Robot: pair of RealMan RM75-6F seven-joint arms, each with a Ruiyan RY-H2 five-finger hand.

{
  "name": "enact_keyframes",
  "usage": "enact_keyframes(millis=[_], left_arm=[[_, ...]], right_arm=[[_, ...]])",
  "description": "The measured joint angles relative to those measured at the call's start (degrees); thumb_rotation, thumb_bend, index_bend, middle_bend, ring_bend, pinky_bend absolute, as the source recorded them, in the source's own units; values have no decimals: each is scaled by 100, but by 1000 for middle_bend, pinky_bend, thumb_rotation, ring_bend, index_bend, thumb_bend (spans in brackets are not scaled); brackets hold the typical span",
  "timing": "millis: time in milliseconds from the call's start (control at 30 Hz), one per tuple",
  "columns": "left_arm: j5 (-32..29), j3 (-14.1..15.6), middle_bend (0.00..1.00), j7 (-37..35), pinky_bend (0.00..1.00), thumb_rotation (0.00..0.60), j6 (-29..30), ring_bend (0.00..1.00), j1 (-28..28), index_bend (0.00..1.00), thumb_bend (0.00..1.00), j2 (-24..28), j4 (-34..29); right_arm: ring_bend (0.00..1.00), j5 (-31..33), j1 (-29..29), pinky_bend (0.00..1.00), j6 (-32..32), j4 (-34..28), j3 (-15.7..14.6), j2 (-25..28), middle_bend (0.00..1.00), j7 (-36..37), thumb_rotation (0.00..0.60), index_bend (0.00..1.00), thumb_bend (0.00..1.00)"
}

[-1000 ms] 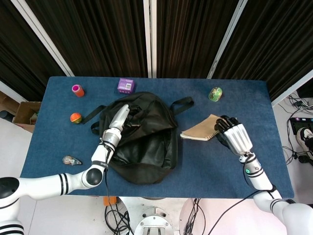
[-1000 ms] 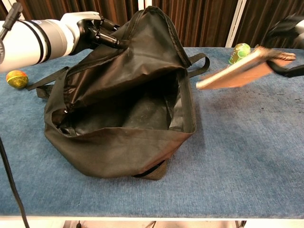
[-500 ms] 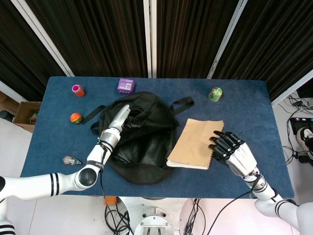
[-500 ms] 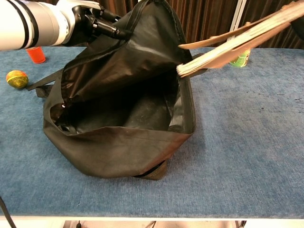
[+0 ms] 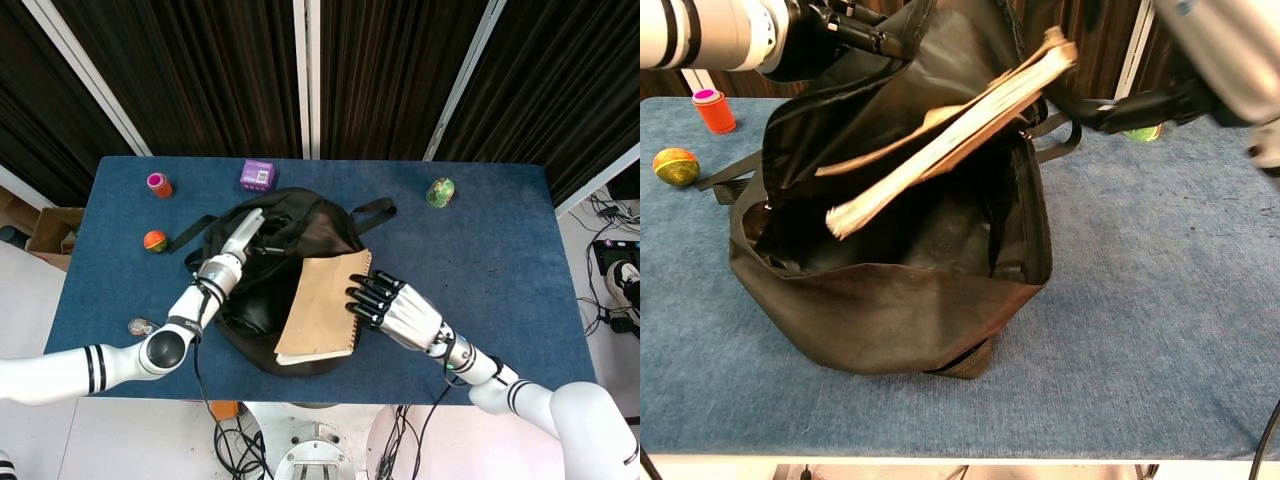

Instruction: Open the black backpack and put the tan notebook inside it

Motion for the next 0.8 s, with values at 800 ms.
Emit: enact_keyframes(millis=[800], left_arm=[[963, -161, 611, -1439, 374, 600, -1074, 518, 535, 613, 467, 714, -379]], right_arm=[[398, 682, 445, 619, -1767, 2302, -289, -1449, 568, 165, 600, 835, 515]])
